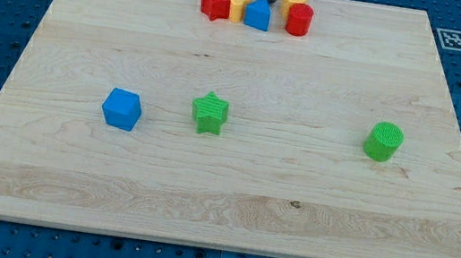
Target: Move the yellow hexagon to the right of the red circle
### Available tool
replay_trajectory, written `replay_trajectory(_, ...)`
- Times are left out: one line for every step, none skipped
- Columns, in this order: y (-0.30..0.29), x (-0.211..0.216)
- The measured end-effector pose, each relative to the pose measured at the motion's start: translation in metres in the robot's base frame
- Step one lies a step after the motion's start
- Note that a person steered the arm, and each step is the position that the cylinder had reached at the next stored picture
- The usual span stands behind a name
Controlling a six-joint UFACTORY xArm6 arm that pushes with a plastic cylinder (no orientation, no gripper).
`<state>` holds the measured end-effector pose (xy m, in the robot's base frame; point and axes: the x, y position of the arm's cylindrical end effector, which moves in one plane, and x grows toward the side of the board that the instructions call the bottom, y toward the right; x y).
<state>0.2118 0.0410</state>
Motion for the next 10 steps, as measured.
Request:
replay_trajectory(0.03, 0.0)
replay_trajectory(0.06, 0.0)
replay_trajectory(0.071, 0.01)
replay_trajectory(0.071, 0.024)
replay_trajectory(0.071, 0.024)
replay_trajectory(0.087, -0.003)
replay_trajectory(0.133, 0.01)
replay_trajectory(0.141, 0.057)
replay_trajectory(0.108, 0.073)
replay_trajectory(0.061, 0.073)
